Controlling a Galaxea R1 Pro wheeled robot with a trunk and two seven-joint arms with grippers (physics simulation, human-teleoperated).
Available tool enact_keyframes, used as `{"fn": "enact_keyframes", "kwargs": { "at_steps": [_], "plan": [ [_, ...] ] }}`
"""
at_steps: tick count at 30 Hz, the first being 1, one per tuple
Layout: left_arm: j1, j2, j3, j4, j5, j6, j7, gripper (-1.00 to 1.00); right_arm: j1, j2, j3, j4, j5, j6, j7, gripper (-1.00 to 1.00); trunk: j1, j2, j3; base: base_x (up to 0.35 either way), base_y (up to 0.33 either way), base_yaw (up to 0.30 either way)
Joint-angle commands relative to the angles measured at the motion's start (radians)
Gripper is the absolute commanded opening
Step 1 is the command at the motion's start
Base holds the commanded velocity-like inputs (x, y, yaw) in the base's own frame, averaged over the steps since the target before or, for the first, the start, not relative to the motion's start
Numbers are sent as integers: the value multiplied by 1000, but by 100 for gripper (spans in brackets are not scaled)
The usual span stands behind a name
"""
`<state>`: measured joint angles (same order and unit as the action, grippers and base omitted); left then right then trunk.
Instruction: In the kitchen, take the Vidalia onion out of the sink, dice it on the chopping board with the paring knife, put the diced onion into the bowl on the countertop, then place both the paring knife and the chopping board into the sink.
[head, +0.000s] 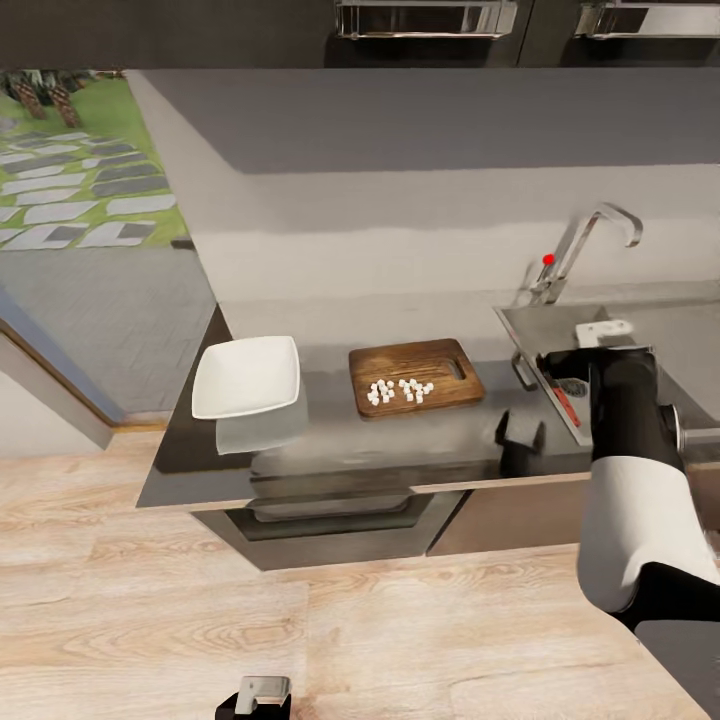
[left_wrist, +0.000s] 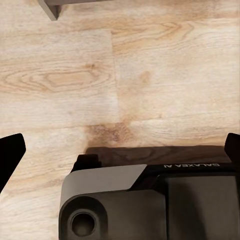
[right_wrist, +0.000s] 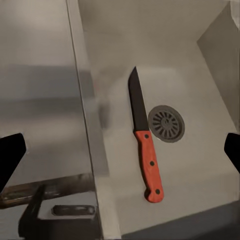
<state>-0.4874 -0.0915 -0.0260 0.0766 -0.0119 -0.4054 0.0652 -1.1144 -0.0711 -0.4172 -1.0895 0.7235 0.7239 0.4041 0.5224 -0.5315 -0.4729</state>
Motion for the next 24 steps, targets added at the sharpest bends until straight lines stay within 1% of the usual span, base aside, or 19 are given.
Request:
{"fn": "enact_keyframes", "kwargs": {
  "at_steps": [1,4,5,7,8,12,18,24],
  "plan": [
    [-2,-1,-3,5,-2,-7,5,100,-1,11,-1,1,11,2,3,100,0,-1,-1,0,0,0],
    [-2,-1,-3,5,-1,-7,5,100,-1,49,-2,20,12,-1,-46,100,0,-1,-1,0,0,0],
    [-2,-1,-3,5,-2,-7,5,100,-1,65,0,31,13,-3,-84,100,0,-1,-1,0,0,0],
    [-2,-1,-3,5,-2,-7,5,100,-1,85,11,41,12,-19,-136,100,0,-1,-1,0,0,0],
    [-2,-1,-3,5,-2,-7,5,100,-1,89,16,43,12,-25,-148,100,0,-1,-1,0,0,0],
    [-2,-1,-3,5,-2,-7,5,100,-1,96,27,45,12,-35,-166,100,0,-1,-1,0,0,0],
    [-2,-2,-3,5,-2,-7,5,100,-2,97,29,45,11,-38,-168,100,0,-1,-1,0,0,0],
    [-2,-3,-3,5,-2,-7,5,100,-1,97,29,38,-49,-43,-167,100,0,-1,-1,0,0,0]
  ]
}}
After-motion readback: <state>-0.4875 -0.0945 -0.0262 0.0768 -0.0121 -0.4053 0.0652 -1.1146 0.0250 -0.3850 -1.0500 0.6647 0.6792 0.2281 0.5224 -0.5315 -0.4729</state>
